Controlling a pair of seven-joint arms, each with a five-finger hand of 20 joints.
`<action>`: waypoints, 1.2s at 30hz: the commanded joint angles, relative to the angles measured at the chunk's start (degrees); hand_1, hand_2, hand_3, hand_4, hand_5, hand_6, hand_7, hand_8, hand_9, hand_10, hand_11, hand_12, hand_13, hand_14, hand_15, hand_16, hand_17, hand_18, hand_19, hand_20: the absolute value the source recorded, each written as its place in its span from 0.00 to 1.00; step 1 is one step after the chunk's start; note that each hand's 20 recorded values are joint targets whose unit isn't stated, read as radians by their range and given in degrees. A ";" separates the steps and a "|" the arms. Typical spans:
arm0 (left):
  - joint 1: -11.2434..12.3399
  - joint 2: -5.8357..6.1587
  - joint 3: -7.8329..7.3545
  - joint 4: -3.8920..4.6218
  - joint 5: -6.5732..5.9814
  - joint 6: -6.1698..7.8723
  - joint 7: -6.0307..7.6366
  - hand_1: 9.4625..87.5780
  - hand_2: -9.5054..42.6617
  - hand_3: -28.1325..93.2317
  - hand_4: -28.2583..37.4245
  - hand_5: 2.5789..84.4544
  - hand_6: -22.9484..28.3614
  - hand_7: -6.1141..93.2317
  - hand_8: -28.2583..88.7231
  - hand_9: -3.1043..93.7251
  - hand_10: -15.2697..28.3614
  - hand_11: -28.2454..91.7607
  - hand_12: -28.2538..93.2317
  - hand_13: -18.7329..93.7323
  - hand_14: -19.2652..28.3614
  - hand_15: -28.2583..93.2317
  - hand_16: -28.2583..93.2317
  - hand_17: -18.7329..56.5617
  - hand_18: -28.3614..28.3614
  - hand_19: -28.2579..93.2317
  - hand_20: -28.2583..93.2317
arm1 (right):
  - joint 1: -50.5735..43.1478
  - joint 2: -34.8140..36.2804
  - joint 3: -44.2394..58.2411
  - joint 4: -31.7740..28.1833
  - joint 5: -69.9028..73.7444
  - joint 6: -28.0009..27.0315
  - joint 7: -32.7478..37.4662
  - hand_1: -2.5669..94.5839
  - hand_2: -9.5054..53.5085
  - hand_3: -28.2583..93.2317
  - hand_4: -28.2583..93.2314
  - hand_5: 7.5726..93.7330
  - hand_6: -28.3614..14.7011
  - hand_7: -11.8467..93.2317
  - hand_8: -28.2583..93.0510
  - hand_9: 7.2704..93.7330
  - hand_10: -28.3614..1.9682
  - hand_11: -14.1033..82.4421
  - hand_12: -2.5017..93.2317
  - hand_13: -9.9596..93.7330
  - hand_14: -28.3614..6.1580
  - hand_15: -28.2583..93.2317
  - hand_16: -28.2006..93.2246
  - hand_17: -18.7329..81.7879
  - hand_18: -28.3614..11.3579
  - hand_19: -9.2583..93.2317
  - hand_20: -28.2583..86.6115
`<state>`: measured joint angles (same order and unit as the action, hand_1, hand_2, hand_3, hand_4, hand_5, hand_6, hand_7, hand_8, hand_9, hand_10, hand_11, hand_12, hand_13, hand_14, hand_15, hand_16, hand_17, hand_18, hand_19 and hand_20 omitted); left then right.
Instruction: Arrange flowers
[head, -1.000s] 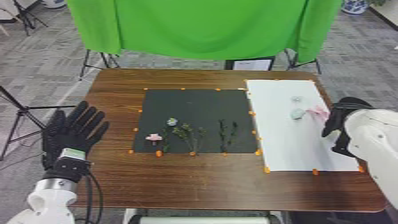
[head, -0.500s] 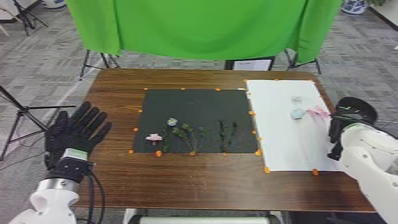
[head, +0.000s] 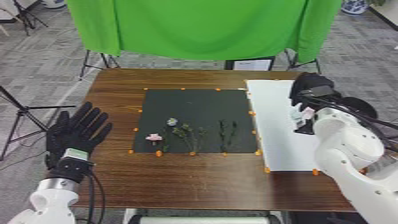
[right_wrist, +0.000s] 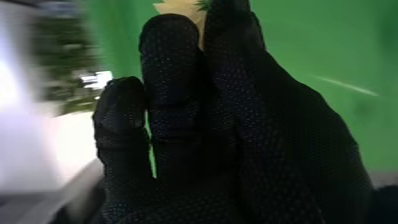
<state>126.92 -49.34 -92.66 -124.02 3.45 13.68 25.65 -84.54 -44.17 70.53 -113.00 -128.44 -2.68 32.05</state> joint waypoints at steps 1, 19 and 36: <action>-0.98 -0.09 1.03 0.57 0.34 -0.81 -0.96 0.23 0.47 0.83 0.00 0.53 0.64 0.21 0.18 0.44 0.72 0.43 0.35 0.42 0.75 0.55 0.18 0.15 0.79 0.55 0.34 | 14.97 -15.50 -13.28 3.65 4.21 0.30 -6.24 0.69 0.00 0.79 0.00 0.80 0.71 0.42 0.29 0.94 0.70 0.22 0.46 0.84 0.71 0.55 0.64 0.55 0.17 0.88 0.62; -3.68 0.96 3.41 1.41 -0.03 0.01 -1.51 0.23 0.47 0.82 0.00 0.53 0.64 0.21 0.18 0.44 0.72 0.43 0.35 0.42 0.75 0.55 0.19 0.15 0.79 0.55 0.34 | 22.76 -27.93 -28.57 20.14 -2.45 -6.99 -13.03 0.68 0.00 0.80 0.00 0.79 0.72 0.44 0.27 0.93 0.71 0.23 0.46 0.83 0.72 0.55 0.64 0.55 0.18 0.88 0.63; -4.68 0.48 3.88 1.89 0.30 -0.28 -3.06 0.23 0.48 0.82 0.00 0.53 0.64 0.21 0.18 0.45 0.72 0.43 0.35 0.42 0.75 0.56 0.18 0.15 0.79 0.55 0.34 | 17.83 -31.42 -26.93 20.52 -3.52 -10.16 -9.76 0.67 0.00 0.79 0.00 0.76 0.70 0.40 0.25 0.90 0.70 0.22 0.42 0.82 0.72 0.55 0.64 0.55 0.17 0.88 0.63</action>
<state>122.30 -48.45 -88.71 -122.42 3.51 13.67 23.99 -64.32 -73.18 42.34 -91.64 -131.89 -10.59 20.76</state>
